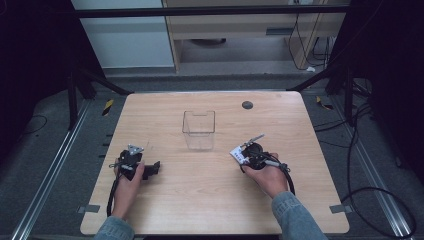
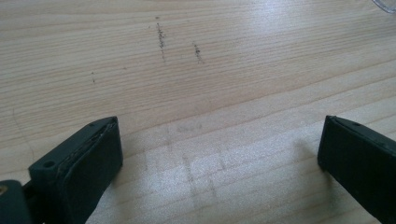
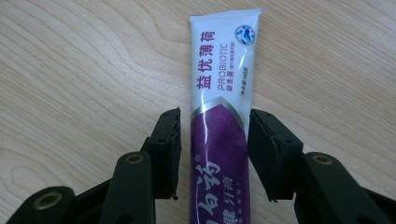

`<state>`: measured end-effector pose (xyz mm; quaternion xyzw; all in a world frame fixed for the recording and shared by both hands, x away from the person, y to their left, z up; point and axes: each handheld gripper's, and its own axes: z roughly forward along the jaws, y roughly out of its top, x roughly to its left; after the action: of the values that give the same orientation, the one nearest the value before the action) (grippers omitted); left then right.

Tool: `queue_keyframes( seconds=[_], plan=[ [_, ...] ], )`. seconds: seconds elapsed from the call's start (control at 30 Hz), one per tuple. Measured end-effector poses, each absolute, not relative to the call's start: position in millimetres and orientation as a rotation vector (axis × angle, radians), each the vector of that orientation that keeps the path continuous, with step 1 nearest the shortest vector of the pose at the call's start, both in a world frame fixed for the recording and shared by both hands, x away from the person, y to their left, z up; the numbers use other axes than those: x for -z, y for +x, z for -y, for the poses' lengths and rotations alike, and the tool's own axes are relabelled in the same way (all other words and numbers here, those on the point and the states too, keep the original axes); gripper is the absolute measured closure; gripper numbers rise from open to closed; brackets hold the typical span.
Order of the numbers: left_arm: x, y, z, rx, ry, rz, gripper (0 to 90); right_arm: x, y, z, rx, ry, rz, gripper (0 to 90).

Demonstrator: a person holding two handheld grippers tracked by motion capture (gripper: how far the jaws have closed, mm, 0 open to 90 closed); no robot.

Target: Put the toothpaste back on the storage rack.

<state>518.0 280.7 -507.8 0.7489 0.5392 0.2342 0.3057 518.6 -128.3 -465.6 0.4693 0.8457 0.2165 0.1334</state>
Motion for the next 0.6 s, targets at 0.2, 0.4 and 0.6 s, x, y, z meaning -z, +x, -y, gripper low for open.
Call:
queue_keyframes(
  seconds=[0.2,0.4,0.6],
  plan=[
    [507.8,518.0,-280.6,-0.620,1.982,-1.427,0.0,468.1,520.6,126.3,-0.614,1.368,-2.455,54.4],
    [507.8,518.0,-280.6,-0.620,1.983,-1.427,0.0,469.8,522.5,126.8,-0.605,1.372,-2.451,54.0],
    [507.8,518.1,-280.6,-0.620,1.983,-1.427,0.0,472.4,523.7,127.2,-0.591,1.383,-2.453,54.2]
  ],
)
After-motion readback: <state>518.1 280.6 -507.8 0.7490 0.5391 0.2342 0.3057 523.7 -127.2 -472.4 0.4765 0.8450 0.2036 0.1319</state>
